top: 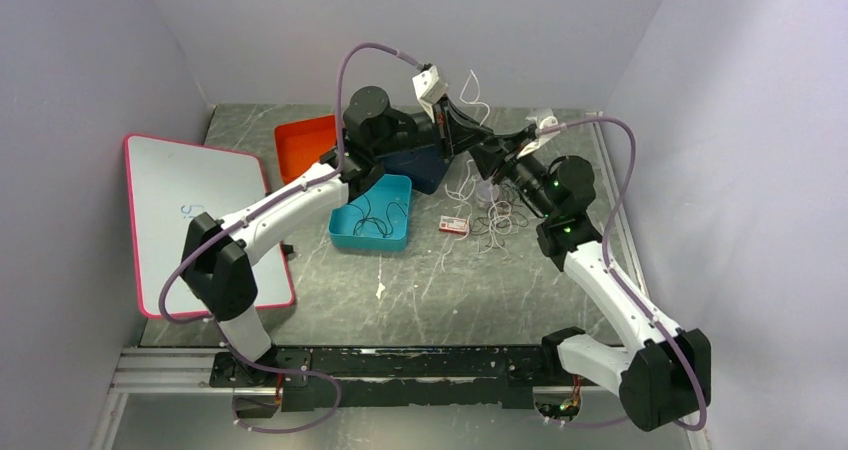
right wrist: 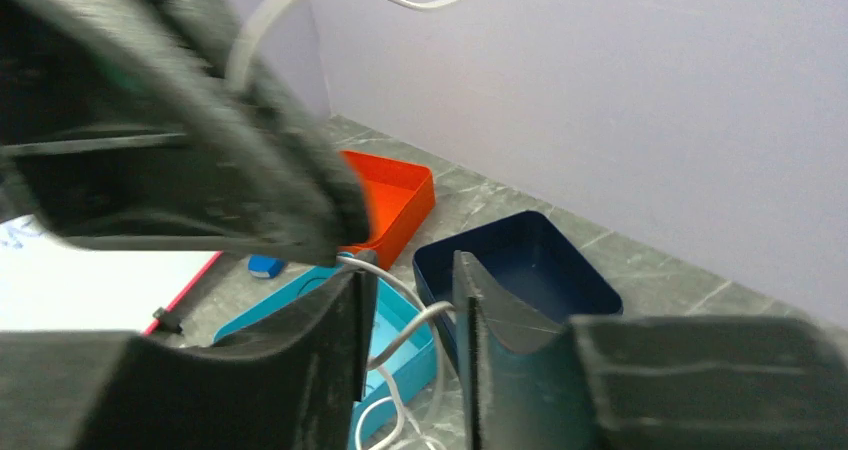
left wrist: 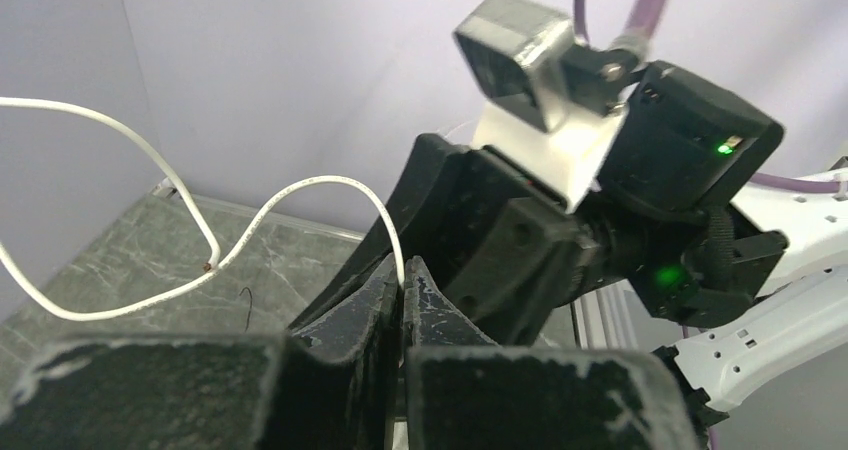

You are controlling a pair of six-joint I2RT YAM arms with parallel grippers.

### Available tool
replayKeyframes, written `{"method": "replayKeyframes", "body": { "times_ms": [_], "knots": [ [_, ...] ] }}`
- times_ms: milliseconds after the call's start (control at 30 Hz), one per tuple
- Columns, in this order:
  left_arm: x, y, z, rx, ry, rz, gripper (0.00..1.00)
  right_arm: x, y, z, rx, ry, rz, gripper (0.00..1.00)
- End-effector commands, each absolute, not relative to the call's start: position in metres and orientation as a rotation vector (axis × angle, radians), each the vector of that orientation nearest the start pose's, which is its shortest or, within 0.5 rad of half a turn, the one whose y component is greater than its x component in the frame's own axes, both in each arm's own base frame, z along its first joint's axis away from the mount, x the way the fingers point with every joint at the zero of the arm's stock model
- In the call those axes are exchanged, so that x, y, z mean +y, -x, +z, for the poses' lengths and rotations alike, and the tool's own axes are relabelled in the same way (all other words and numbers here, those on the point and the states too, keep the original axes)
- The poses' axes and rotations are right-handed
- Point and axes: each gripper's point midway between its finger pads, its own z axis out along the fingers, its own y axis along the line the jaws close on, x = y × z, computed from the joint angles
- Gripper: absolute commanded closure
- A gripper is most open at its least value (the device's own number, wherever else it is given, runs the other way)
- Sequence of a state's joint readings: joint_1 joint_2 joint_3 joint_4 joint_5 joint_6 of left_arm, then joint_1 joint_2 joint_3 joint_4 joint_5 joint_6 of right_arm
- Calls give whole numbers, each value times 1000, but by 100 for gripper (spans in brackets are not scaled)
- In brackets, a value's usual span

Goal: Untangle the cables

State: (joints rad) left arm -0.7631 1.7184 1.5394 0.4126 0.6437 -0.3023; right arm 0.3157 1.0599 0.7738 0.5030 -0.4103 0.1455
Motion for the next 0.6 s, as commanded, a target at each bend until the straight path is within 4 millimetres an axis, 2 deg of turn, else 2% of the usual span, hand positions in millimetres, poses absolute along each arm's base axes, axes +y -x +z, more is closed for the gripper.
{"method": "replayKeyframes", "body": {
  "times_ms": [0, 100, 367, 567],
  "knots": [
    [-430, -275, 443, 1123, -910, -1297, 93, 175, -359, 340, 1340, 318, 600, 67],
    [-424, -274, 451, 1123, -901, -1273, 93, 160, -368, 317, 1412, 209, 547, 68],
    [-410, -270, 488, 1108, -884, -1204, 93, 127, -373, 242, 1572, -3, 431, 71],
    [-393, -269, 519, 1095, -845, -1123, 93, 121, -374, 212, 1641, -43, 404, 71]
  ]
}}
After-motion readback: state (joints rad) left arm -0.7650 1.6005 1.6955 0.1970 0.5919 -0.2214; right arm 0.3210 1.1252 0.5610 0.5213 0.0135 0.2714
